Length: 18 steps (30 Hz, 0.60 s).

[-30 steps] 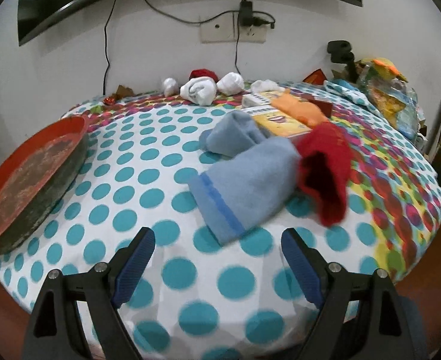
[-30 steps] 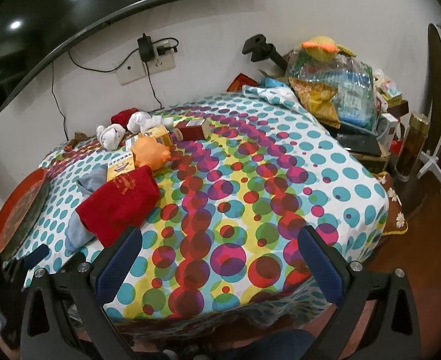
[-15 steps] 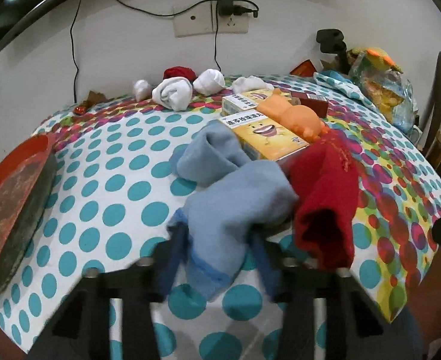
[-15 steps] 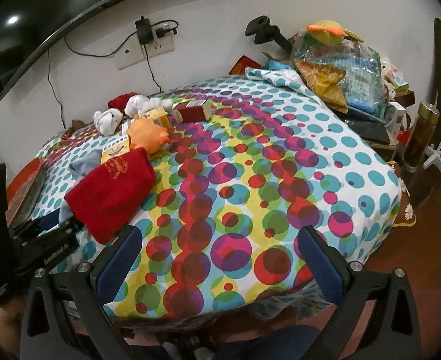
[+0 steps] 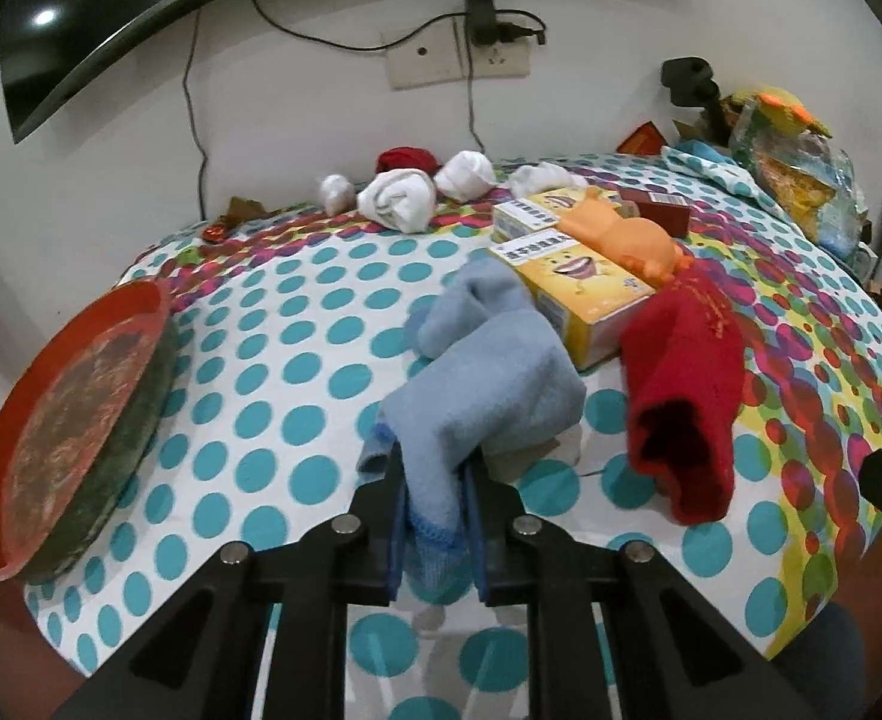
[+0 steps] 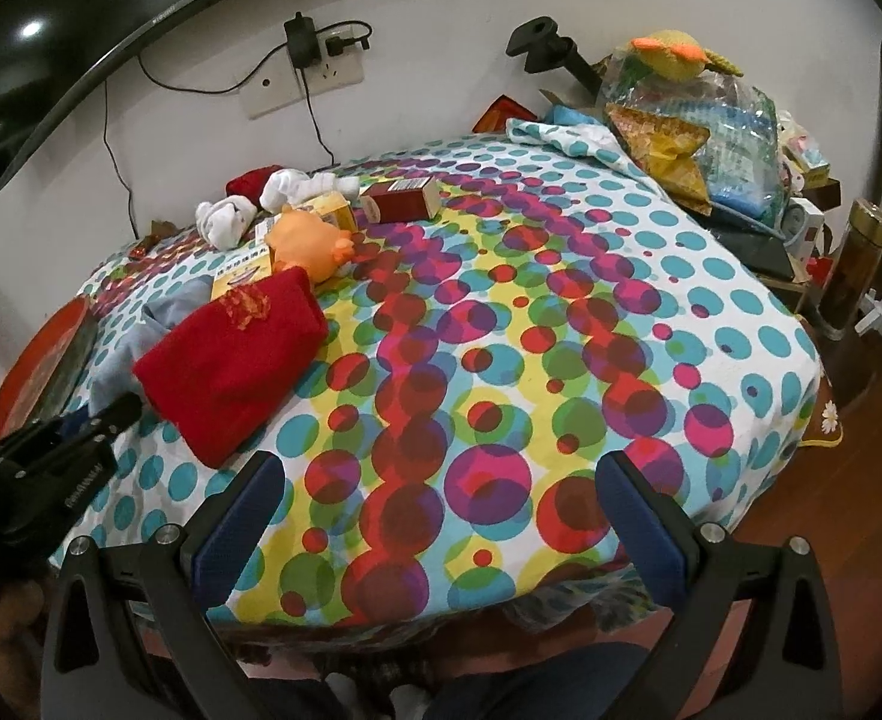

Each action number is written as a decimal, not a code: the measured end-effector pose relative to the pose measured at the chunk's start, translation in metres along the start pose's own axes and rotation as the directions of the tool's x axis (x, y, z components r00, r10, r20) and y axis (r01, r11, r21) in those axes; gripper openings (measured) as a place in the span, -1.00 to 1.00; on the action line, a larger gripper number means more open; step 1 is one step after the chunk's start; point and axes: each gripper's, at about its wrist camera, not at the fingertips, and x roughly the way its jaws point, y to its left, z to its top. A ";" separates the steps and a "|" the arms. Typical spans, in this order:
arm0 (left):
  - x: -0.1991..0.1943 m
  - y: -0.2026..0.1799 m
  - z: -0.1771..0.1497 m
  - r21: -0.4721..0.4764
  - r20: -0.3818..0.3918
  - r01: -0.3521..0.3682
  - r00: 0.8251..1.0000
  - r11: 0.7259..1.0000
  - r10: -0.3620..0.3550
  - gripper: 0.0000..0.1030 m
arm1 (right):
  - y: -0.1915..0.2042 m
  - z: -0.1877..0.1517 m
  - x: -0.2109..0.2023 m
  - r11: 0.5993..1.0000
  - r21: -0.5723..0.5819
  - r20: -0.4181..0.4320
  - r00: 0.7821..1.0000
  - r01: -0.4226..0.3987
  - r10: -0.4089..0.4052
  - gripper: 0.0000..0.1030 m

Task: Organize objects
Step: 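Reach the left gripper to the light blue sock and grasp it, then carry the blue sock to the red tray and open the left gripper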

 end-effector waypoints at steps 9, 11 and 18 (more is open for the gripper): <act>-0.006 0.024 -0.002 -0.036 -0.006 -0.044 0.999 0.998 0.043 -0.68 | 0.007 -0.003 0.002 1.000 -0.017 -0.008 1.000 -0.004 0.004 1.00; -0.007 0.029 -0.002 -0.044 -0.007 -0.053 0.999 0.998 0.053 -0.68 | 0.007 -0.004 0.003 1.000 -0.016 -0.015 1.000 -0.008 0.008 1.00; -0.010 0.049 -0.001 -0.064 -0.009 -0.093 0.996 0.994 0.093 -0.68 | 0.010 -0.006 0.002 1.000 -0.026 -0.016 1.000 -0.015 0.014 1.00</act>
